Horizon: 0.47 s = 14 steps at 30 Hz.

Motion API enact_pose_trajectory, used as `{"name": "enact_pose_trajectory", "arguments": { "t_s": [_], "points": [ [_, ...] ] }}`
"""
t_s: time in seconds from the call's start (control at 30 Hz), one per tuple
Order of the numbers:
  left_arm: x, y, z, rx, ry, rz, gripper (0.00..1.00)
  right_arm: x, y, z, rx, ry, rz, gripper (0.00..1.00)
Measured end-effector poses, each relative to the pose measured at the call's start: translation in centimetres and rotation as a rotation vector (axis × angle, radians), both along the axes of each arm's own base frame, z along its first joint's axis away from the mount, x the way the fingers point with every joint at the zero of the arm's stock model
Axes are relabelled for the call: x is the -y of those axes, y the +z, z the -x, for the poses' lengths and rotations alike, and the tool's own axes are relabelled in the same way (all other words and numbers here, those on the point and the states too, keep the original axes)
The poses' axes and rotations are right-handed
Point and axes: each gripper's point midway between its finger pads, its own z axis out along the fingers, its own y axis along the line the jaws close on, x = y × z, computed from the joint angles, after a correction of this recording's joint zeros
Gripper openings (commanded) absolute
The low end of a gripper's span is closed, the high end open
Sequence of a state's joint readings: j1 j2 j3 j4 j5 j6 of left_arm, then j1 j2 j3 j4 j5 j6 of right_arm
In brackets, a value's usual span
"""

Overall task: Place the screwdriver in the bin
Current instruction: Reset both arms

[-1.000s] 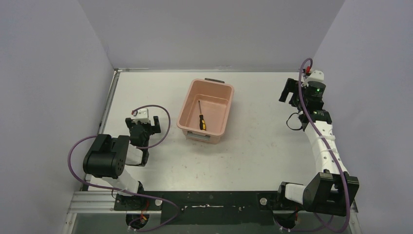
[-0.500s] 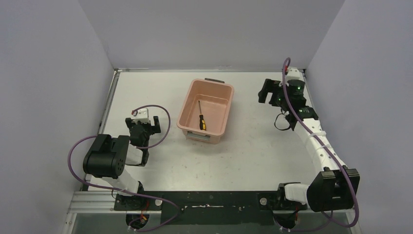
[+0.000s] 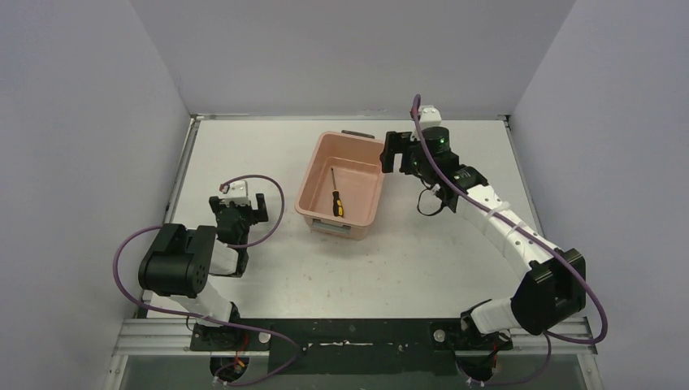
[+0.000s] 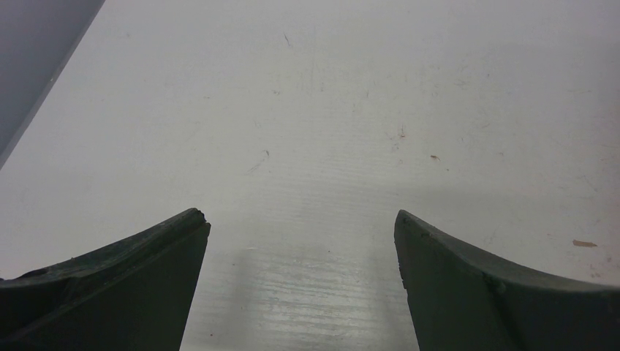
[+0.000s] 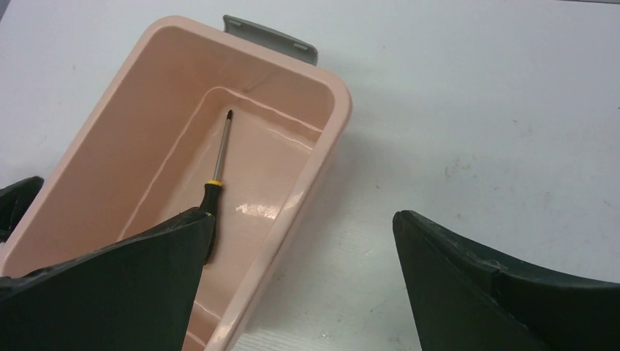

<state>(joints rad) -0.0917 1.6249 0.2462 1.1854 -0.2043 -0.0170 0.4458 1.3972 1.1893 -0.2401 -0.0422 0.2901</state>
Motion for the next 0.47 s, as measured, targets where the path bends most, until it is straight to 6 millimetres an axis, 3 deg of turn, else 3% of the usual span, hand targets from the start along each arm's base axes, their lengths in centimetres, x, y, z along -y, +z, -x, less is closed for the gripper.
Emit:
{"name": "enact_pose_trajectory", "arguments": {
  "t_s": [0.27,0.47],
  "points": [
    [0.0,0.0,0.0,0.000,0.000,0.000,0.97,2.2,0.1,-1.0,0.023,-0.124,0.034,1.00],
    [0.0,0.0,0.0,0.000,0.000,0.000,0.97,3.7,0.8,-0.5,0.055,-0.184,0.048,1.00]
  ]
}}
